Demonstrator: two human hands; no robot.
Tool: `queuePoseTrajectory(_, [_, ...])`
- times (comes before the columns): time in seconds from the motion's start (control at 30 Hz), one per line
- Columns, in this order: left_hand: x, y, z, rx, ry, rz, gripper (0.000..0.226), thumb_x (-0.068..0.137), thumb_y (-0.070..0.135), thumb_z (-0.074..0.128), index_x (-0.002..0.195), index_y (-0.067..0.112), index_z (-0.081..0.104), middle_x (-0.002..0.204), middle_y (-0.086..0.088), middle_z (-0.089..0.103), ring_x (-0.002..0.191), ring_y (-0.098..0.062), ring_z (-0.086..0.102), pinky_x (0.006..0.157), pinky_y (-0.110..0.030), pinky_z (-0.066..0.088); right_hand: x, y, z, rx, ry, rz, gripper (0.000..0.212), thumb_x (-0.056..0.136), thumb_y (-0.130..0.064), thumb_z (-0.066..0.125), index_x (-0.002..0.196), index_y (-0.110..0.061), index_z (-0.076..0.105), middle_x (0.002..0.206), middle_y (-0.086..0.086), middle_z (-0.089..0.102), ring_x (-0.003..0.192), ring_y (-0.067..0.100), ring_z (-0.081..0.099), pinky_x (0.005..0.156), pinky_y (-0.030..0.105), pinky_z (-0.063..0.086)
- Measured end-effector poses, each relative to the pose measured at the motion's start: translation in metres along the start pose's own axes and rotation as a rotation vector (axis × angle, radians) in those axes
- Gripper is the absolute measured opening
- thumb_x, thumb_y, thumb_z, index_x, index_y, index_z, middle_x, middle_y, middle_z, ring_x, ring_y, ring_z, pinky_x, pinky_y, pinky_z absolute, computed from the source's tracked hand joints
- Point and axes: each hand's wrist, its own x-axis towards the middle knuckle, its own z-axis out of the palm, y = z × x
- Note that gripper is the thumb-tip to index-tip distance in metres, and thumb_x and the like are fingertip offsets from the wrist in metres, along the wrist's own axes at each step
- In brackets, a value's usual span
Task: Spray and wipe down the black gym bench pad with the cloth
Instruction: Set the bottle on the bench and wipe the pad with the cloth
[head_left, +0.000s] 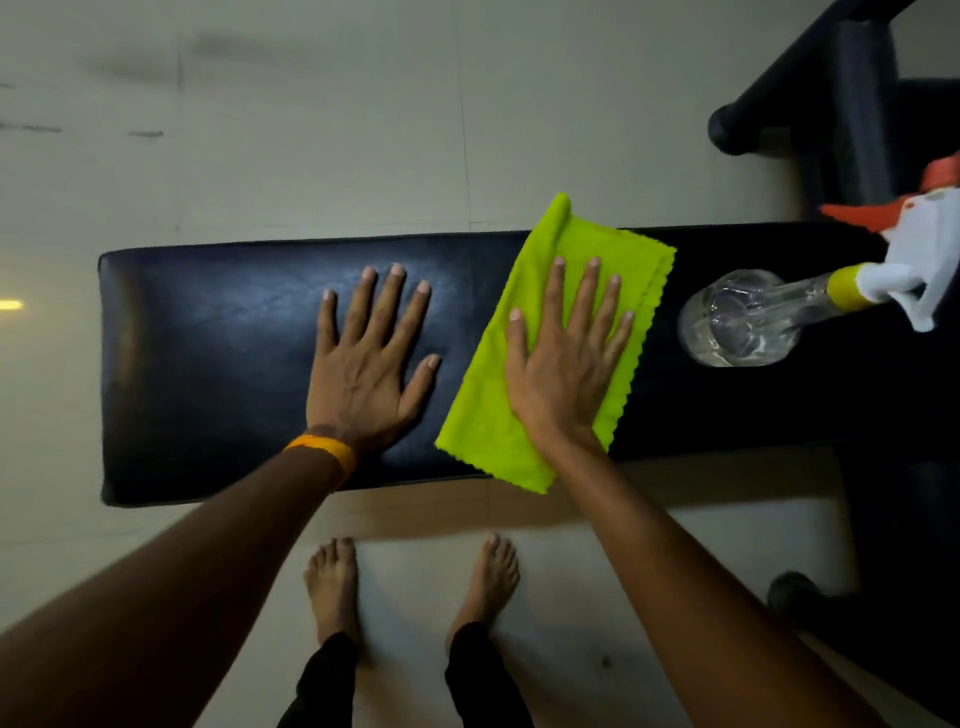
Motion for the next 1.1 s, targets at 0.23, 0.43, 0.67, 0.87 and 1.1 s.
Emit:
queuePoseTrajectory(0.23, [0.001, -0.001, 0.003, -0.004, -0.004, 0.008, 0.071, 0.102, 0.055, 0.027, 0.164, 0.023, 0.014, 0.172, -0.008, 0.009, 0.159, -0.032, 0.005, 0.125, -0.061, 0.008, 0.047, 0.036, -0.004, -0.062, -0.080, -0.411, 0.069, 0.099, -0.064, 0.029, 0.160, -0.033, 0.017, 0.170, 0.003, 0.011, 0.157, 0.028, 0.006, 0.125, 0.053, 0.012])
queuePoseTrajectory(0.43, [0.002, -0.003, 0.004, -0.015, -0.020, 0.006, 0.072, 0.102, 0.055, 0.030, 0.164, 0.023, 0.014, 0.172, -0.008, 0.007, 0.159, -0.031, 0.004, 0.125, -0.060, 0.006, -0.006, -0.007, -0.001, -0.050, -0.055, -0.165, 0.070, 0.100, -0.061, 0.026, 0.161, -0.027, 0.014, 0.170, 0.008, 0.007, 0.157, 0.031, 0.002, 0.126, 0.055, 0.006])
queuePoseTrajectory(0.67, [0.001, -0.003, 0.003, -0.026, -0.028, 0.009, 0.071, 0.103, 0.056, 0.026, 0.164, 0.024, 0.010, 0.172, -0.008, 0.005, 0.159, -0.031, 0.001, 0.126, -0.059, 0.003, 0.040, 0.028, -0.005, -0.056, -0.053, -0.269, 0.068, 0.100, -0.062, 0.029, 0.160, -0.032, 0.018, 0.170, 0.003, 0.012, 0.157, 0.028, 0.006, 0.126, 0.052, 0.010])
queuePoseTrajectory(0.87, [-0.001, -0.007, -0.009, -0.182, -0.011, 0.023, 0.065, 0.105, 0.049, 0.021, 0.162, 0.018, 0.022, 0.171, -0.009, 0.017, 0.159, -0.030, 0.010, 0.126, -0.060, 0.009, -0.063, -0.019, 0.000, -0.081, -0.130, -0.373, 0.069, 0.100, -0.059, 0.030, 0.161, -0.030, 0.015, 0.170, 0.005, 0.007, 0.157, 0.030, 0.002, 0.126, 0.054, 0.008])
queuePoseTrajectory(1.1, [-0.036, -0.107, -0.031, -0.141, 0.005, -0.213, 0.068, 0.101, 0.046, 0.030, 0.160, 0.012, 0.029, 0.169, -0.013, 0.022, 0.157, -0.035, 0.017, 0.122, -0.065, 0.010, 0.007, -0.049, 0.009, 0.020, 0.012, 0.083, 0.068, 0.099, -0.058, 0.026, 0.160, -0.028, 0.021, 0.169, 0.007, 0.014, 0.156, 0.032, 0.009, 0.124, 0.057, 0.012])
